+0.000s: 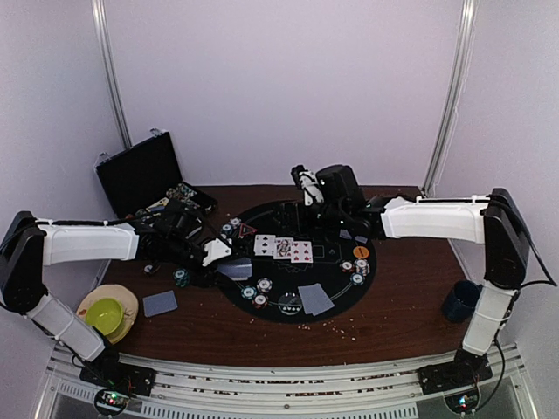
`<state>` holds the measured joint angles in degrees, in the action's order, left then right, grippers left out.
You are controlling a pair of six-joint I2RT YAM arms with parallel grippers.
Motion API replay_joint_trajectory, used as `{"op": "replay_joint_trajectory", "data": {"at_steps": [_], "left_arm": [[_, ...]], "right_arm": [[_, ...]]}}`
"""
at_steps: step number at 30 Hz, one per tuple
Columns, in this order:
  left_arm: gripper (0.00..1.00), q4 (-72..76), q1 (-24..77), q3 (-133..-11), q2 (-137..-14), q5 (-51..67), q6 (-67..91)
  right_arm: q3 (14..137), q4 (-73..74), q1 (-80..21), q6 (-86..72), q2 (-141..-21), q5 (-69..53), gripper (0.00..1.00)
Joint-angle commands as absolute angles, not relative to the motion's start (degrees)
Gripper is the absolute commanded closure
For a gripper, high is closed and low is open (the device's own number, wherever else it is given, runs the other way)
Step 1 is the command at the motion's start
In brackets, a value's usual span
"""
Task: Distribute texas hold em gaming equipment
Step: Pick up the poker card from the face-down deck piles.
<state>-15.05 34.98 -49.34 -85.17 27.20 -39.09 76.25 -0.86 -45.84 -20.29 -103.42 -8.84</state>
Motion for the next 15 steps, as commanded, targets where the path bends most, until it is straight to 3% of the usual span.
{"op": "replay_joint_trajectory", "data": {"at_steps": [1, 15], "left_arm": [[0.47, -13.2, 35.0, -49.1, -83.9, 28.0, -38.8], [0.47, -13.2, 35.0, -49.0, -84.1, 28.3, -39.0]], "right_arm": [[70.5, -5.7, -48.8, -20.6, -99.8, -16.2, 0.02], [73.7, -10.0, -53.5, -23.1, -109.7, -24.1, 0.10]]}}
